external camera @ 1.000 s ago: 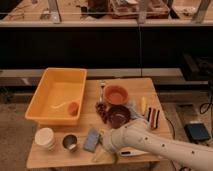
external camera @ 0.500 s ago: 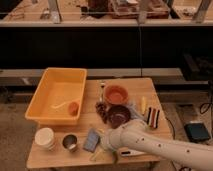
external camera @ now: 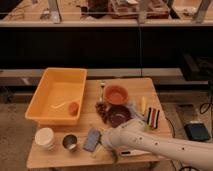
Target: Wipe red bowl with sponge
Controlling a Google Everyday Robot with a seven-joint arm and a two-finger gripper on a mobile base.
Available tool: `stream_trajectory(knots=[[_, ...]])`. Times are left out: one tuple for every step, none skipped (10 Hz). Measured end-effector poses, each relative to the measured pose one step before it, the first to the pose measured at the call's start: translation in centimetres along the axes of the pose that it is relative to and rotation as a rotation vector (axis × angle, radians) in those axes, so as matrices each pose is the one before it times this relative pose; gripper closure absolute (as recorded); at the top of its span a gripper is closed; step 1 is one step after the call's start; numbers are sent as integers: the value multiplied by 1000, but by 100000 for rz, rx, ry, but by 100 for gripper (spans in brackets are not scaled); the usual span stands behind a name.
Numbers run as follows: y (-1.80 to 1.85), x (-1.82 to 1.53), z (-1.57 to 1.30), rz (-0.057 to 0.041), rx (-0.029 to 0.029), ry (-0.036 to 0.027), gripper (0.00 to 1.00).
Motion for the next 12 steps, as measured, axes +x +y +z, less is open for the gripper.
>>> stream_trajectory(knots=[[-222, -46, 320, 587, 242, 24, 20], [-238, 67, 155, 714, 575, 75, 20], [-275, 73, 69, 651, 588, 56, 20], [-277, 34, 93, 382, 576, 209, 20], [-191, -44, 147, 30, 470, 376, 20], [-105, 10, 224, 17, 267, 358, 20], [-111, -36, 317, 94, 145, 209, 20], [-144, -145, 235, 38, 135, -185, 20], [-139, -51, 147, 55, 282, -12, 20], [-124, 5, 149, 116, 340, 8, 20], [-94, -53, 194, -33, 200, -3, 20], [-49, 1, 229, 9, 42, 74, 20]])
